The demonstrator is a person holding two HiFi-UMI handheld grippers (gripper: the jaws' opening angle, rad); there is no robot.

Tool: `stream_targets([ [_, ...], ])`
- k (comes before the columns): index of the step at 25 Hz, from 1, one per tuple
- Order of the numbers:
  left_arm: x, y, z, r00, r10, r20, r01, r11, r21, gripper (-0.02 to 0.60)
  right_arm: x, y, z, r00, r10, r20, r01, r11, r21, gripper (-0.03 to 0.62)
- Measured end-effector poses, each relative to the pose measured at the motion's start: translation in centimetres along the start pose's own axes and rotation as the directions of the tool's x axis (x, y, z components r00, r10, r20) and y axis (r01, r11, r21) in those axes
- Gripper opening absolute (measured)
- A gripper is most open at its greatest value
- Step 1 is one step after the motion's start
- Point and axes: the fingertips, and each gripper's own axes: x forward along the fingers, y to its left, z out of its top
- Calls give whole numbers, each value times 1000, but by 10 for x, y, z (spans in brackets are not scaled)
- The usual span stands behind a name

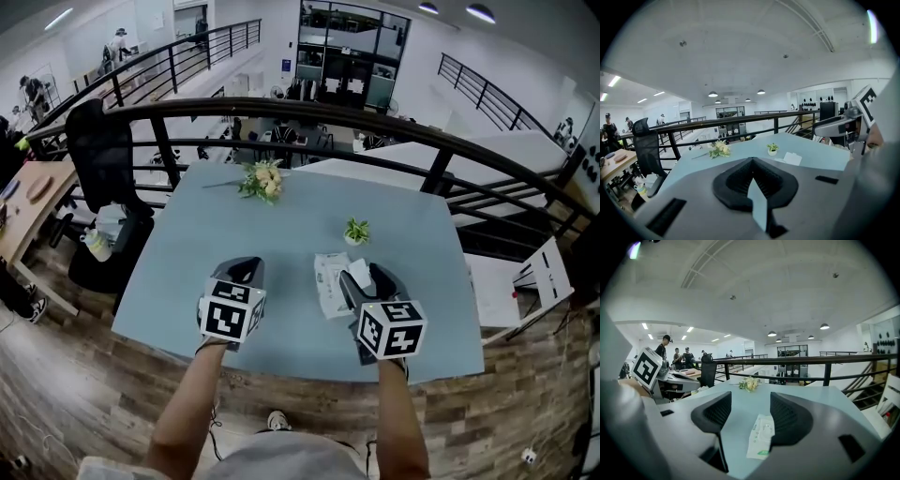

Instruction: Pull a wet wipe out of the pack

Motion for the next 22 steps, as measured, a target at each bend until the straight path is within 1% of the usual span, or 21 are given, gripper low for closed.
stream_targets([
  [6,3,14,-1,1000,-2,-1,2,1000,-1,-6,9,6,1,1000,-7,-4,7,1000,-2,242],
  [22,18,5,-1,999,-41,2,41,999,33,-6,7,-7,1,999,-51,17,51,999,9,242],
])
